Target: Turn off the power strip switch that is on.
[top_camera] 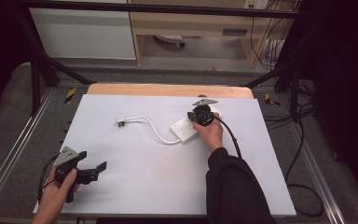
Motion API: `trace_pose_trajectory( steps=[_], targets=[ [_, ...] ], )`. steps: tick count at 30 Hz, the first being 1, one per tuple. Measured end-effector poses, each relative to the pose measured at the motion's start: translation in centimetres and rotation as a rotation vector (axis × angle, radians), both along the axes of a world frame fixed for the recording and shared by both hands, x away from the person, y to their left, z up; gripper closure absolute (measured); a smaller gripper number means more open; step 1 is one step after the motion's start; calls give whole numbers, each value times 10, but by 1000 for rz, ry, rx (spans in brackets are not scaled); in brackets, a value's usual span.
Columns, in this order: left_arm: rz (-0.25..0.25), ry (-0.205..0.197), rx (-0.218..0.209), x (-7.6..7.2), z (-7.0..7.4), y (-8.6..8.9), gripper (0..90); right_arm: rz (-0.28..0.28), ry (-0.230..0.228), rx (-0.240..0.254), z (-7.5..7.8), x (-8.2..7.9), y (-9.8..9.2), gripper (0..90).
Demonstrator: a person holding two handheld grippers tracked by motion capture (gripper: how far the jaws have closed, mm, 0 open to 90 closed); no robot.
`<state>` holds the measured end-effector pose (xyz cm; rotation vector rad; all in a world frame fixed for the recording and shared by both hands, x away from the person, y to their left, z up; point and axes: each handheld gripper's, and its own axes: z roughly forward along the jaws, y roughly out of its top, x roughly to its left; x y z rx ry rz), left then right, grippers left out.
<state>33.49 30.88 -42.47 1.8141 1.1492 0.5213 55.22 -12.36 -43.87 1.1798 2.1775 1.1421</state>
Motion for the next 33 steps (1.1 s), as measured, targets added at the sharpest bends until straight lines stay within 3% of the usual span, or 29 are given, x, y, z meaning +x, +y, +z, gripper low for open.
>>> trace_pose_trajectory(
  steps=[18, 28, 33],
  targets=[
    [0, 0, 0, 0, 0, 0, 58, 1, -4, -24, 1, 0, 1, 900],
    [1, -1, 0, 0, 0, 0, 58, -3, -32, -6, 13, -2, -2, 900],
    [1, 0, 1, -1, 0, 0, 57, 2, -28, 15, 20, -3, -5, 820]
  ],
)
